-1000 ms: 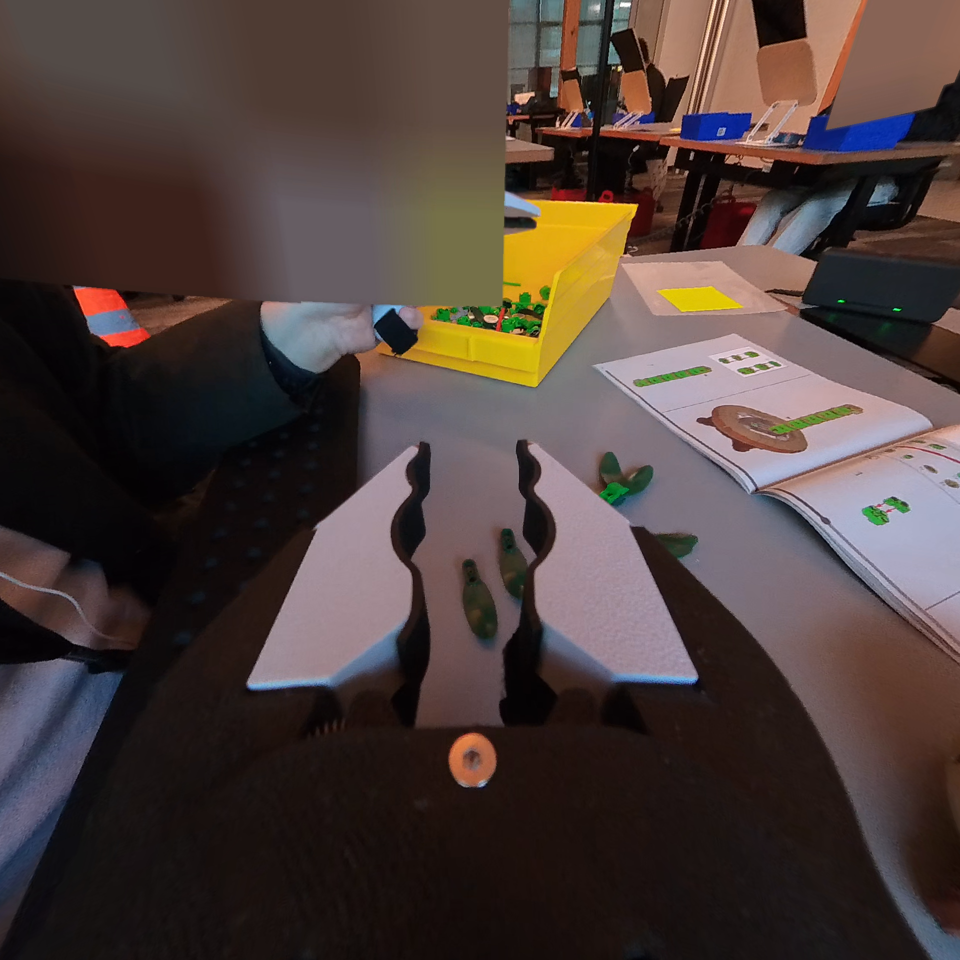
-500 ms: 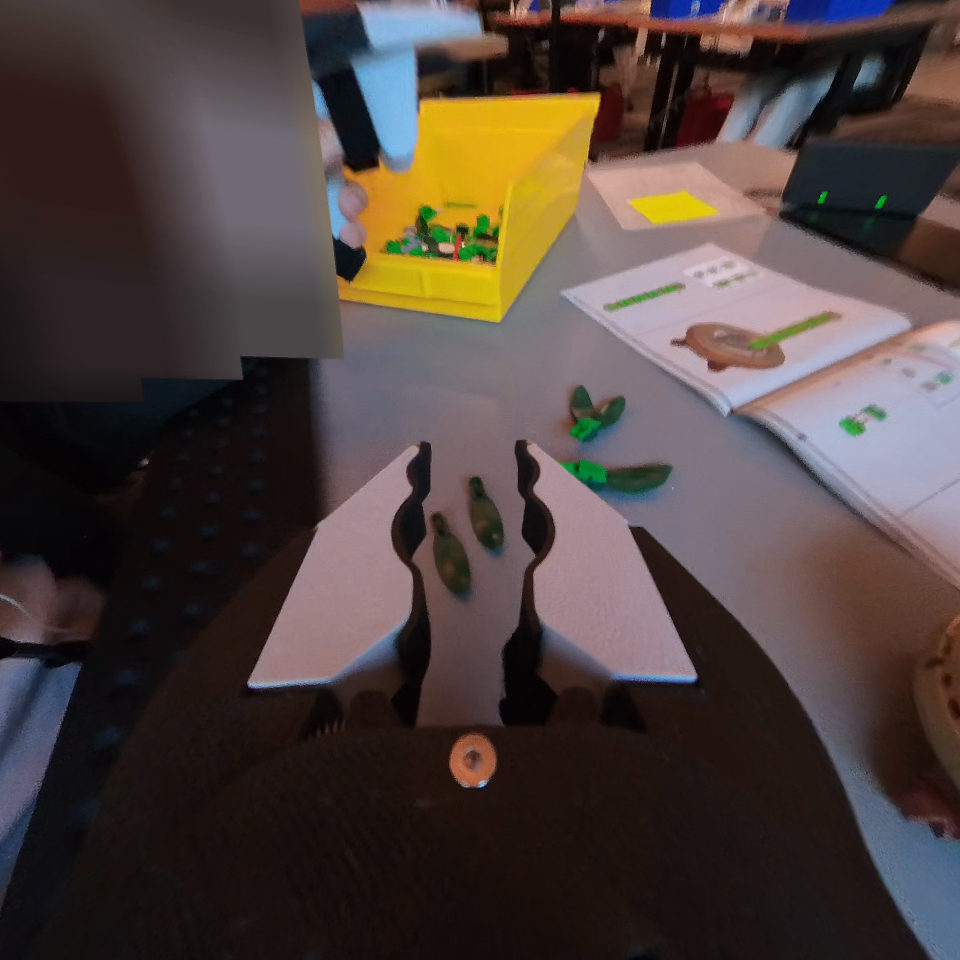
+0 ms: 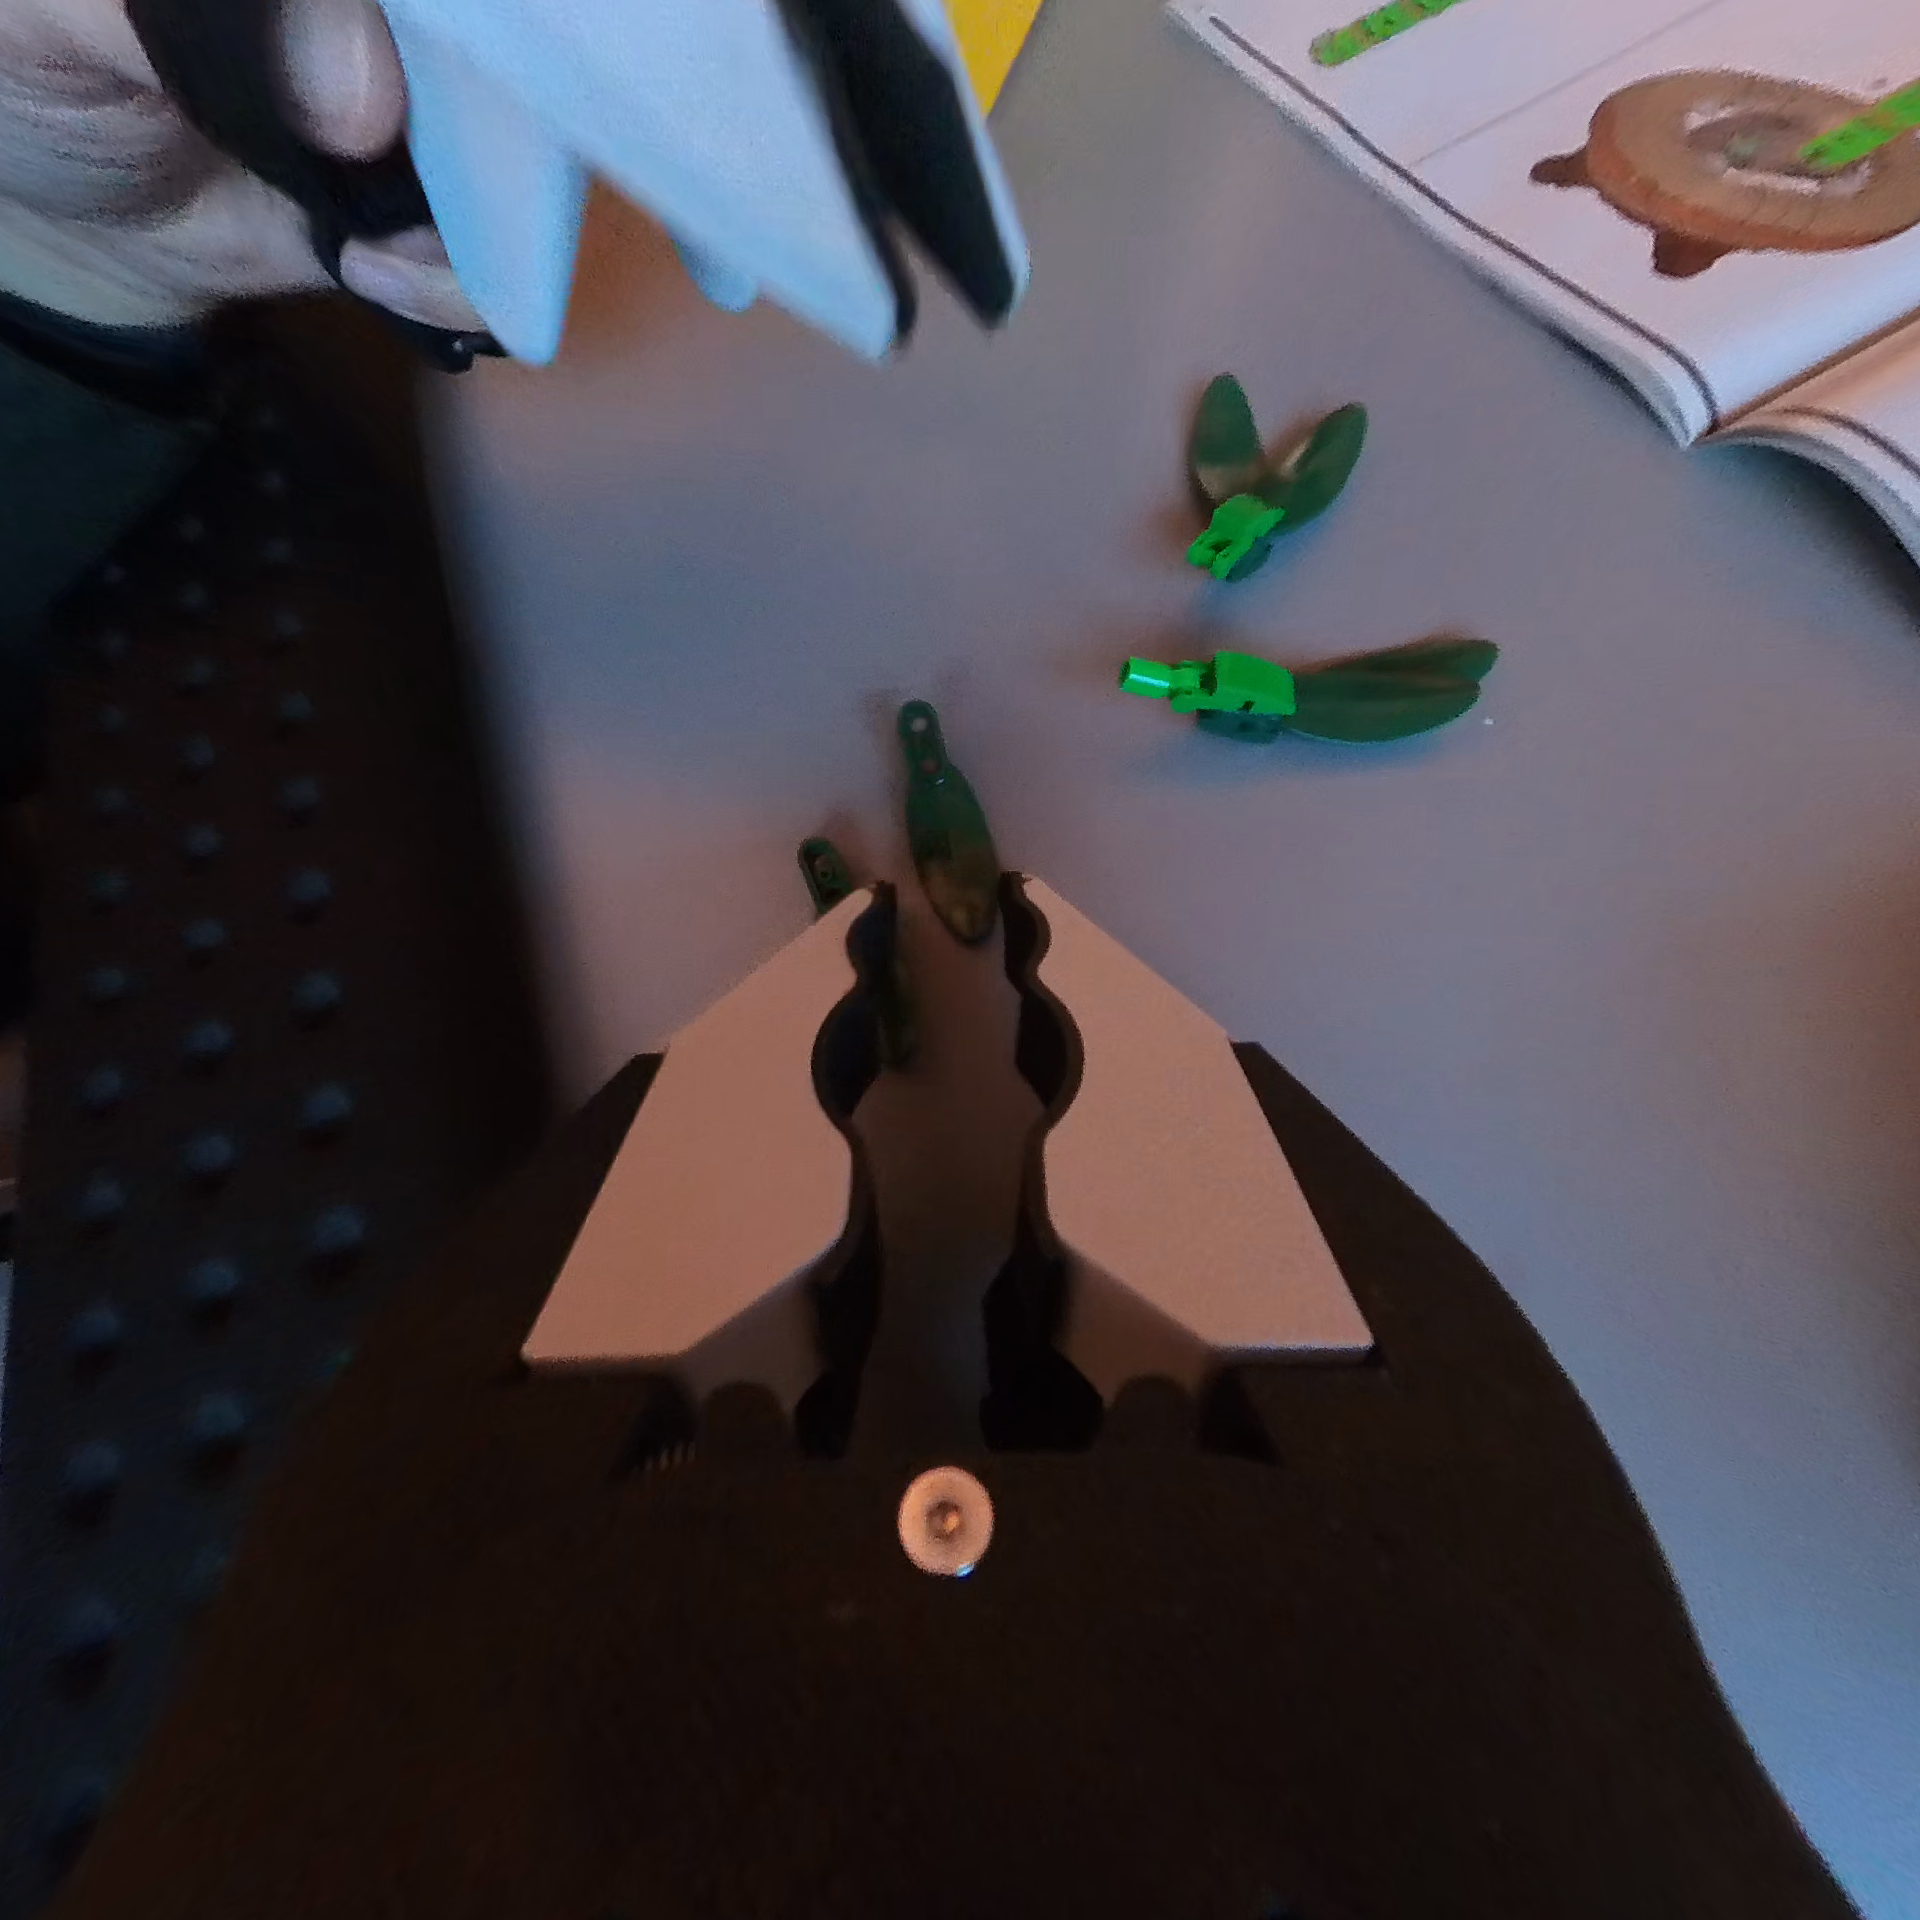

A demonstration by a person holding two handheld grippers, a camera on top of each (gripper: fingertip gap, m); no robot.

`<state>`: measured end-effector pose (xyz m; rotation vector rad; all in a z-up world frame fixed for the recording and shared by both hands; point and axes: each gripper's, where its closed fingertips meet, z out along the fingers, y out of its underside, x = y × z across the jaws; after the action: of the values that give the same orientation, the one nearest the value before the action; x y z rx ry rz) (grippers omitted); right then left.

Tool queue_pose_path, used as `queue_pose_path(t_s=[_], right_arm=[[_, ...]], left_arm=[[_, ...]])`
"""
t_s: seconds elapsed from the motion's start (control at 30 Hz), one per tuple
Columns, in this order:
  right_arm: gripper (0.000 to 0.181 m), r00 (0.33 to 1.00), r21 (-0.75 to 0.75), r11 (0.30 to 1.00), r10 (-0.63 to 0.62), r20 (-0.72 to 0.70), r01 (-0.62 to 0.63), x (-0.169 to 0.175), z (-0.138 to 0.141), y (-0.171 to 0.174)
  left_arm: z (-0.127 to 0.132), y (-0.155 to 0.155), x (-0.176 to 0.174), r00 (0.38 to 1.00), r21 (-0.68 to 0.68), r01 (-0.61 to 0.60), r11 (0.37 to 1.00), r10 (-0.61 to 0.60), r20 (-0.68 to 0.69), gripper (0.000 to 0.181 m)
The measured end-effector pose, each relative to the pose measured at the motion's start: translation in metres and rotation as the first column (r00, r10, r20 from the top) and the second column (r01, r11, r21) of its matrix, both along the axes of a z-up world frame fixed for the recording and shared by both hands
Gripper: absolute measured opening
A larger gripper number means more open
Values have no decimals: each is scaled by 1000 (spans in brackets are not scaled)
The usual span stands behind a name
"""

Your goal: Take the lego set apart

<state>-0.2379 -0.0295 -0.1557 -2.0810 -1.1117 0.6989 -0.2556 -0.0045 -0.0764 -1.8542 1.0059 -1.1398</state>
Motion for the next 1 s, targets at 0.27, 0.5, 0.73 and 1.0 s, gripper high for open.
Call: queue_pose_path(t_s=[0.27, 0.5, 0.73, 1.0], right_arm=[[10, 1000, 34, 999, 8, 26, -9, 1, -1, -1], [10, 997, 152, 988, -1, 75, -10, 8, 5, 4], [9, 999, 400, 916, 1, 49, -21, 7, 41, 9], [9, 999, 395, 918, 1, 50, -21, 7, 40, 9]], left_arm=[[-78, -17, -15, 862, 80, 161, 984, -101, -496, 29], [-80, -17, -15, 849, 114, 184, 976, -100, -519, 27], [-55, -9, -9, 912, 167, 131, 977, -53, -407, 23], [-48, -11, -6, 927, 190, 143, 971, -63, -371, 19]])
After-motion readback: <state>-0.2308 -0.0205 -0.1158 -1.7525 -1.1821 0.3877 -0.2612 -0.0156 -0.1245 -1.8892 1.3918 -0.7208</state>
